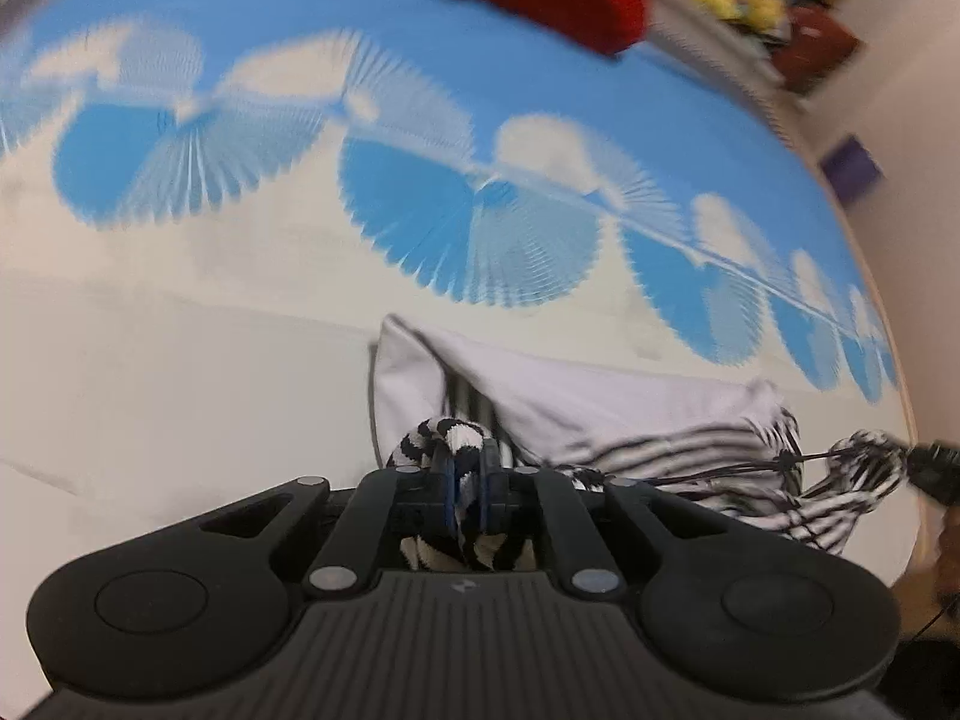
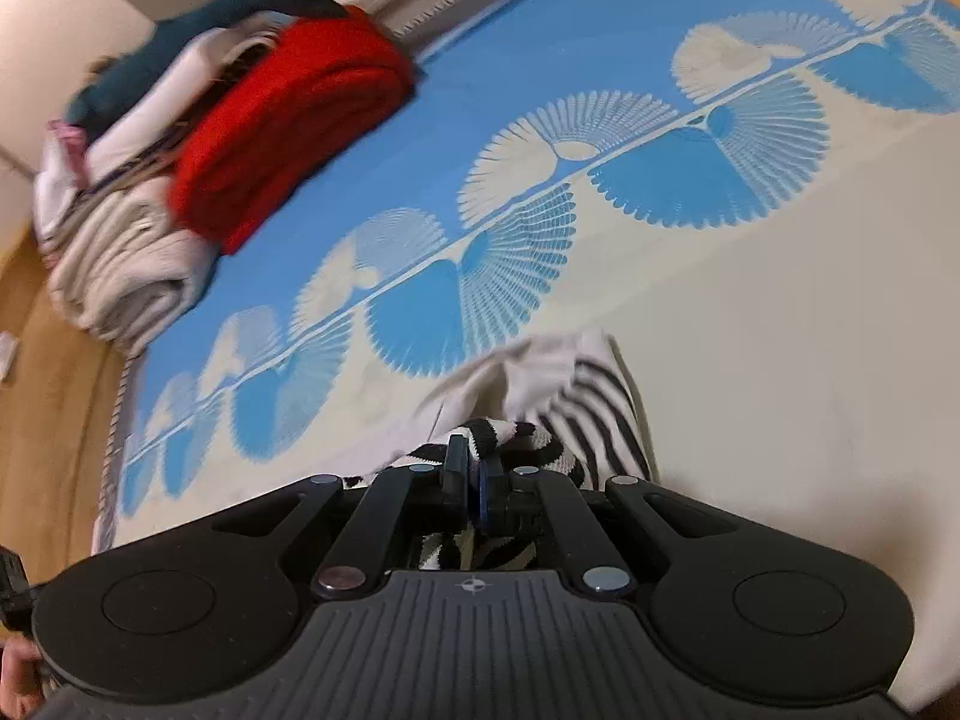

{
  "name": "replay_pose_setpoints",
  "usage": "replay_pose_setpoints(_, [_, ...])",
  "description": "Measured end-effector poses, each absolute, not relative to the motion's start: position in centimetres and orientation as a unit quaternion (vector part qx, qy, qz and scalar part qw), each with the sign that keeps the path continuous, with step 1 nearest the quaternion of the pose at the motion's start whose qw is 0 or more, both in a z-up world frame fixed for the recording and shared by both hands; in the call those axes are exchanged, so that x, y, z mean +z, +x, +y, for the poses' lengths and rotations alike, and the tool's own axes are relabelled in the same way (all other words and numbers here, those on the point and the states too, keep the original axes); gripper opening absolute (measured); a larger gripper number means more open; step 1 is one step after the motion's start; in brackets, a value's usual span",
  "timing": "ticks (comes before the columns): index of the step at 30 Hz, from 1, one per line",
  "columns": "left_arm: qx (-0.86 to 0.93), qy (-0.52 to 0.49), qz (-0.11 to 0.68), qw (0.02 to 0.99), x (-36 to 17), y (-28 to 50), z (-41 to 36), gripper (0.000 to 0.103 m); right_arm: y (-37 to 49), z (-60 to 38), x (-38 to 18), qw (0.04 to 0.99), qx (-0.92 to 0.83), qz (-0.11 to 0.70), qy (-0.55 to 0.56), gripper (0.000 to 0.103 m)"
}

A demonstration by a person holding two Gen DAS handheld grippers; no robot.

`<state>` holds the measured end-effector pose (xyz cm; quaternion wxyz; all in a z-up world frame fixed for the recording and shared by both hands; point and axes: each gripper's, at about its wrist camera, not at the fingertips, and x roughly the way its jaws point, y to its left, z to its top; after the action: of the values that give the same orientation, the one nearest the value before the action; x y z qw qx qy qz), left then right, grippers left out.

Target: Fold small clothes

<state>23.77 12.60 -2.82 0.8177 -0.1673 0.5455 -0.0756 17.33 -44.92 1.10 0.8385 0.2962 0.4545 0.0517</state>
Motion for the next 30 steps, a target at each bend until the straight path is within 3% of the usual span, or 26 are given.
replay_pose_setpoints(4, [-0.083, -0.197, 0.578, 0.788, -4.0, 25.6, 13.7, 0.023, 21.7, -44.2, -2.3, 0.826, 0.014, 0.492, 0.274, 0.016])
replay_pose_setpoints(6, [-0.106, -0.206, 0.549, 0.803, -2.4, 25.3, 14.6, 0.038, 21.9, -44.5, -1.8, 0.834, 0.02, 0.473, 0.282, 0.023])
replay_pose_setpoints(8, [-0.117, -0.19, 0.518, 0.826, -1.1, 24.7, 15.2, 0.046, 21.4, -45.0, -0.7, 0.848, 0.035, 0.442, 0.291, 0.033])
replay_pose_setpoints(11, [-0.122, -0.191, 0.511, 0.829, -1.0, 24.5, 16.2, 0.046, 20.5, -45.1, -0.6, 0.878, 0.073, 0.397, 0.258, 0.045])
replay_pose_setpoints(13, [-0.129, -0.161, 0.507, 0.837, -1.1, 24.2, 15.8, 0.047, 20.6, -44.9, -2.1, 0.883, 0.082, 0.406, 0.224, 0.045])
replay_pose_setpoints(17, [-0.136, -0.061, 0.524, 0.839, -2.6, 23.6, 13.2, 0.067, 21.0, -43.9, -4.2, 0.887, 0.108, 0.425, 0.147, 0.045])
replay_pose_setpoints(21, [-0.125, 0.031, 0.553, 0.823, -5.4, 23.6, 11.2, 0.068, 21.5, -42.5, -5.1, 0.893, 0.132, 0.424, 0.079, 0.054])
replay_pose_setpoints(30, [-0.172, 0.141, 0.528, 0.82, -8.5, 24.8, 7.2, 0.073, 22.6, -38.2, -7.5, 0.882, 0.173, 0.434, -0.059, 0.055])
